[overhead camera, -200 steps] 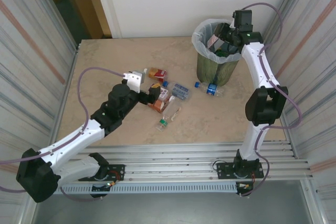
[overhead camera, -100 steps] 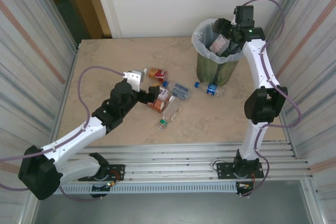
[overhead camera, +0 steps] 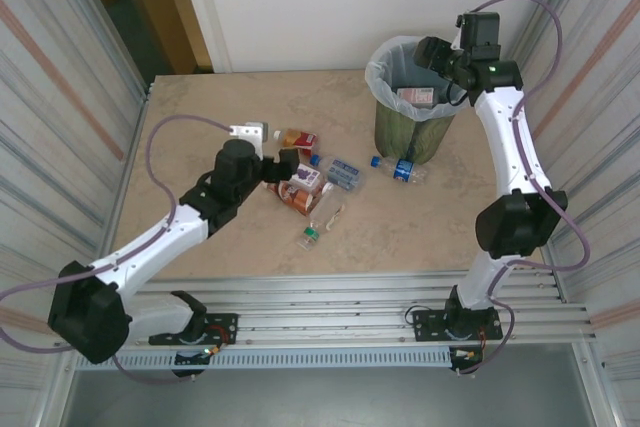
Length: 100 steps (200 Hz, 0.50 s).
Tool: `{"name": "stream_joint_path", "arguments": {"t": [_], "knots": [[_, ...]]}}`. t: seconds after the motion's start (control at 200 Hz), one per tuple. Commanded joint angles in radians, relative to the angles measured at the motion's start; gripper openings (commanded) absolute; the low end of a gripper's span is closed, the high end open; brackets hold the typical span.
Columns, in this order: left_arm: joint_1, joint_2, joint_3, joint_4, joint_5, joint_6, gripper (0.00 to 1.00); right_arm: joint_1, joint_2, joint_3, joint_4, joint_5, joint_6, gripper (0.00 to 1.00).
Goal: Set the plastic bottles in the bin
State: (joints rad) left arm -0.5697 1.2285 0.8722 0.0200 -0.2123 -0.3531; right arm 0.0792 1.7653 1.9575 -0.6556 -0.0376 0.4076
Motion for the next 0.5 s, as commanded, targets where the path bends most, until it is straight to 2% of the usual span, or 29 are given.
{"name": "stream_joint_path", "arguments": {"t": [0.0, 0.19, 0.341, 0.496], "knots": [[0.036, 0.070, 0.098, -0.107, -0.045, -0.120, 0.99, 0.011, -0.082, -0.039, 0.020, 0.012, -0.022, 0.87], [0.096, 0.270, 0.263, -0.222, -0.016, -0.273, 0.98, 0.037, -0.189, -0.163, 0.010, 0.064, -0.041, 1.00], [0.126, 0.424, 0.390, -0.254, 0.059, -0.368, 0.96, 0.070, -0.269, -0.230, -0.021, 0.100, -0.057, 0.98], [0.127, 0.562, 0.514, -0.292, 0.080, -0.453, 0.96, 0.121, -0.334, -0.283, -0.070, 0.191, -0.070, 0.98]]}}
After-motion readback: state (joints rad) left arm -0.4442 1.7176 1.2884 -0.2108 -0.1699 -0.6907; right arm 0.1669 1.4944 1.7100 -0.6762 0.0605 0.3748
